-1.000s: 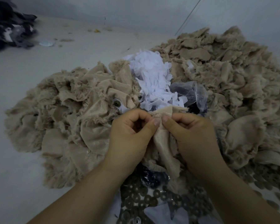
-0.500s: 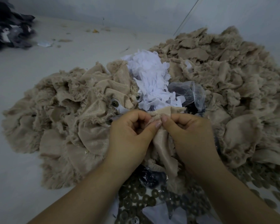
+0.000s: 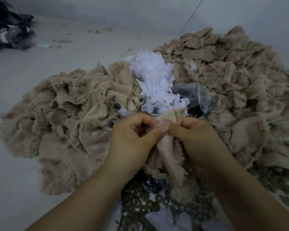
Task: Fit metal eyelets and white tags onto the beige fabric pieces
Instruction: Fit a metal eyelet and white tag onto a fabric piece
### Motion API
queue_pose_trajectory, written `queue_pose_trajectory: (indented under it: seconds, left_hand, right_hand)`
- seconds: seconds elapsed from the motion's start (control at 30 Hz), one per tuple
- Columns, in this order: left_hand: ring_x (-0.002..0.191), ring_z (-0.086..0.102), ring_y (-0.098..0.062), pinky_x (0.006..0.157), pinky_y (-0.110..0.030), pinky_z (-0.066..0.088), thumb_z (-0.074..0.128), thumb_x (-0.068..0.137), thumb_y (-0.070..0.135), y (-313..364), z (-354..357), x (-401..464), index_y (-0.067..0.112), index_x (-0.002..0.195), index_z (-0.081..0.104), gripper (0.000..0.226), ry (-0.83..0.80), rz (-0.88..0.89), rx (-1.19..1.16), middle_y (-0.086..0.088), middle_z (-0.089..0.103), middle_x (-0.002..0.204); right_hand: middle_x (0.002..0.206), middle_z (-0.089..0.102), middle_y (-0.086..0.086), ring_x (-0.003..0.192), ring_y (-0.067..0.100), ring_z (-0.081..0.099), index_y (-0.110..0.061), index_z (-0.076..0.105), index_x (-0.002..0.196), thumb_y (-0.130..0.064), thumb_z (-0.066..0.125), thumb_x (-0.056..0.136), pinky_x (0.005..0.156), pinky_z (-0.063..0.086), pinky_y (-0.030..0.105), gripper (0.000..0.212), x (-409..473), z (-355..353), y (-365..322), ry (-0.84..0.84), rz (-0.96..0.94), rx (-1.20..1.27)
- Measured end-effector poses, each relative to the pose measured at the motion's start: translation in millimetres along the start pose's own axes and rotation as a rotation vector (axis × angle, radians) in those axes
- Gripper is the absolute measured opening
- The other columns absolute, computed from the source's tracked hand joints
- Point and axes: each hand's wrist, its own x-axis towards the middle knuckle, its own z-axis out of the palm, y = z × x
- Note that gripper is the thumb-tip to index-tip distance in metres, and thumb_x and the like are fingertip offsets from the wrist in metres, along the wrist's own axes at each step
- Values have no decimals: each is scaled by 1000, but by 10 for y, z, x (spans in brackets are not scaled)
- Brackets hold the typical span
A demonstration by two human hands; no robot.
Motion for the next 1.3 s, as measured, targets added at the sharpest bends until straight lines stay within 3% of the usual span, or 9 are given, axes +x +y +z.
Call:
queue_pose_trajectory:
  seconds: [0.17, 0.37, 0.67, 0.8, 0.9, 0.97, 1.03, 1.17, 1.3]
  left_hand:
    - [66, 59, -18, 61, -29, 53, 75, 76, 21, 26, -7, 14, 22, 69, 69, 9, -38, -29, -53, -10, 65, 69]
    - [62, 56, -10, 58, -23, 49, 68, 80, 17, 24, 15, 1, 20, 70, 67, 10, -15, 9, -12, 3, 62, 65]
    - [60, 55, -10, 55, -22, 48, 67, 80, 18, 28, 30, -6, 23, 69, 67, 12, -11, -29, -23, 4, 61, 63]
    - [57, 52, -12, 52, -24, 47, 66, 79, 19, 5, 31, 4, 18, 68, 64, 12, 40, -38, -11, 0, 59, 61]
    - [56, 49, -8, 51, -20, 44, 66, 80, 18, -19, 18, 0, 15, 68, 59, 15, 74, 32, 126, -4, 56, 60]
    - [55, 48, -8, 50, -22, 43, 67, 80, 16, -28, 8, -7, 18, 67, 57, 17, 99, 62, 180, -6, 55, 62]
    - [61, 51, -11, 55, -28, 46, 69, 80, 13, -9, -8, 5, 18, 69, 53, 20, 123, 137, 216, -6, 52, 67]
    - [90, 57, -13, 78, -22, 47, 66, 83, -9, 39, -37, 10, 4, 84, 64, 13, 30, 576, 506, -2, 57, 94]
    - [106, 64, -20, 95, -34, 48, 63, 89, -3, -2, -17, -18, -3, 103, 73, 17, -111, 694, 606, -10, 70, 111]
  right_hand:
    - [61, 71, 12, 49, 16, 63, -13, 73, 67, -22, 70, 89, 44, 50, 24, 23, -18, 44, 19, 65, -145, -102]
    - [72, 68, 30, 62, 39, 62, 3, 67, 78, -22, 69, 91, 57, 54, 58, 28, -24, 92, 43, 133, -175, -147]
    - [72, 73, 19, 76, 46, 69, -9, 72, 78, -22, 69, 91, 66, 56, 61, 19, -27, 87, 44, 184, -190, -81]
    - [66, 70, 19, 57, 40, 63, -7, 71, 77, -21, 70, 91, 54, 54, 54, 20, -45, 110, 44, 169, -199, -106]
    - [63, 72, 4, 55, 13, 66, -8, 73, 76, -14, 70, 89, 51, 54, 28, 15, -48, 115, 53, 163, -268, -170]
    - [68, 74, 1, 61, 10, 70, -10, 74, 80, -10, 70, 89, 54, 54, 21, 10, -50, 127, 43, 132, -275, -188]
    - [72, 76, 3, 64, 15, 73, -13, 74, 84, -7, 70, 89, 57, 56, 23, 8, -50, 119, 31, 100, -242, -158]
    - [69, 75, 7, 65, 18, 73, -23, 65, 105, -10, 77, 83, 56, 57, 25, 28, -28, 91, -1, 126, -138, -79]
    - [68, 72, 12, 65, 20, 71, -32, 59, 113, -12, 78, 83, 56, 59, 34, 41, 7, 22, -53, 200, -77, -34]
